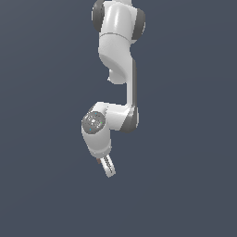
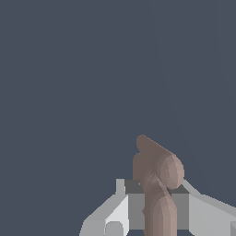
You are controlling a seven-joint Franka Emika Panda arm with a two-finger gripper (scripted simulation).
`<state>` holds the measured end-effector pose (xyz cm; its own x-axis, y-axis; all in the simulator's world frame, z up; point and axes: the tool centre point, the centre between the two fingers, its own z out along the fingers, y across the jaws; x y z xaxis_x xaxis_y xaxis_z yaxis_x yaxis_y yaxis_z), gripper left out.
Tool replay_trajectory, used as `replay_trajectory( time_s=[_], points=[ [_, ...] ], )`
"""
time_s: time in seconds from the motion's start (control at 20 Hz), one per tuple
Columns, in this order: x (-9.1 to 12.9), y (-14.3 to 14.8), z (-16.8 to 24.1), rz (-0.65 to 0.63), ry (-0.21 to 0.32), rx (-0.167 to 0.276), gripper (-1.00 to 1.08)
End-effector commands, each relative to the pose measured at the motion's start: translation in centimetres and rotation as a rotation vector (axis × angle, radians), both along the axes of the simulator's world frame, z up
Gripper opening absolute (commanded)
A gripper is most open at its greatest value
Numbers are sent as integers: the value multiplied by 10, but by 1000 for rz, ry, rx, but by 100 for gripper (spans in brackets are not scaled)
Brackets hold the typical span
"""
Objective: Pick up the object and move it to a goal position.
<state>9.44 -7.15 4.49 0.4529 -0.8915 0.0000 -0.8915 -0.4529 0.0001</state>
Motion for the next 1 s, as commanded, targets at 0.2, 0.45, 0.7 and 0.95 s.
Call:
replay_trajectory(
  time_s=[0.2,0.45,0.7,0.95],
  points=[
    [0,0,3,0,0,0,-100],
    [-2,-3,18,0,0,0,-100],
    [-7,-8,50,-1,0,1,-100],
    [-13,-16,98,-1,0,2,-100]
  ],
)
